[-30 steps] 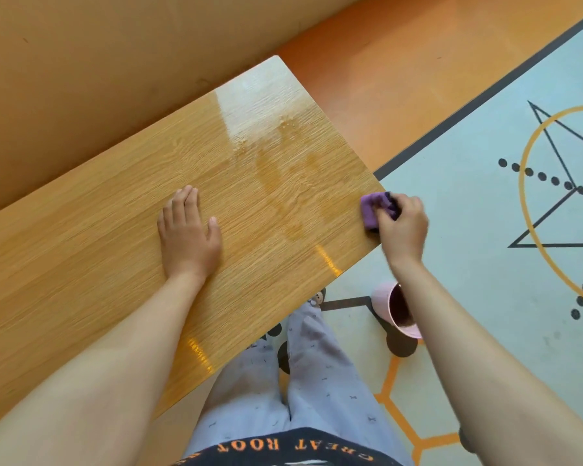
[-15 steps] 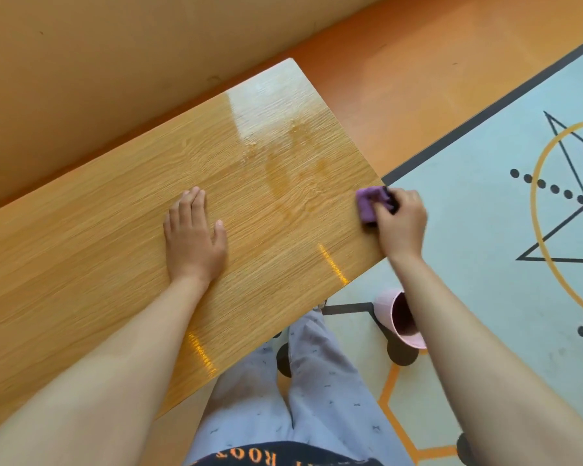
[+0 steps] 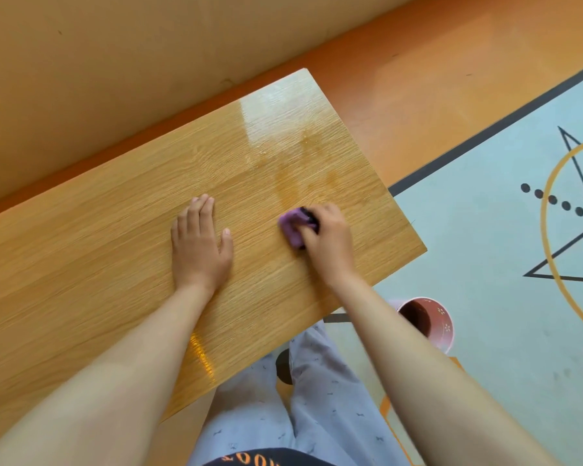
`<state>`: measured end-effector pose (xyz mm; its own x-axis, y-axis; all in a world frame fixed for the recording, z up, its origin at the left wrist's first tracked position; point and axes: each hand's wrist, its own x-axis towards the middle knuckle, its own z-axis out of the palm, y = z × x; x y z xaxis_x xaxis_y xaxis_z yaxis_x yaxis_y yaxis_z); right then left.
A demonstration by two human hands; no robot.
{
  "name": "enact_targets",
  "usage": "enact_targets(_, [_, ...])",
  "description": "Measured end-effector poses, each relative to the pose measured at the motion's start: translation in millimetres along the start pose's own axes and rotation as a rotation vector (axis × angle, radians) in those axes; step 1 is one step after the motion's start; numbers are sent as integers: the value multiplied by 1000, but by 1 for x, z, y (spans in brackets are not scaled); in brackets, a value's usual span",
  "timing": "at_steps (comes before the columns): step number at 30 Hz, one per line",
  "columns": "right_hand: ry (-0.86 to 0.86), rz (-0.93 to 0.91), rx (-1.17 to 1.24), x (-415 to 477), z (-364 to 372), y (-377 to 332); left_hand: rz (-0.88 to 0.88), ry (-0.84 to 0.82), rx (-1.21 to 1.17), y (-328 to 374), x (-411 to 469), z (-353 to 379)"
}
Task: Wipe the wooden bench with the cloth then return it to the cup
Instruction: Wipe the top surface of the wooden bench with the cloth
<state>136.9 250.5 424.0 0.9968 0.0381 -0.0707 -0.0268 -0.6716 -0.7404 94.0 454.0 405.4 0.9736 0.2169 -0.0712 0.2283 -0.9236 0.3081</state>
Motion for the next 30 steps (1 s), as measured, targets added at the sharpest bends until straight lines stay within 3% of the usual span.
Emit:
enact_targets(3, [189,135,-56,35,-42,30,-3,-6,0,0,0,-1])
enact_targets(6, [238,217,-67,48,-50,36,-4,-10,-1,0,1,0])
enact_targets(8, [197,182,-57,41,-29,21,-8,-8,-5,0,1,0])
enact_targets(12, [-42,-11,7,17,35,-26,-10,-2,5,-1,2,0])
enact_targets(15, [-94,-82,20,23,42,-36,-13,-10,11,-1,4,0])
enact_targets(20, [189,119,-63,77,-25,16,-15,-38,27,-1,3,0])
enact_targets(23, [267,208,-110,96,-45,32,-19,-48,29,-2,5,-1])
enact_targets(26, [200,171,-96,86,-17,10,-24,-63,27,-1,3,0])
enact_targets(30, [-12,-29,7,57,46,-40,-32,-54,26,-1,5,0])
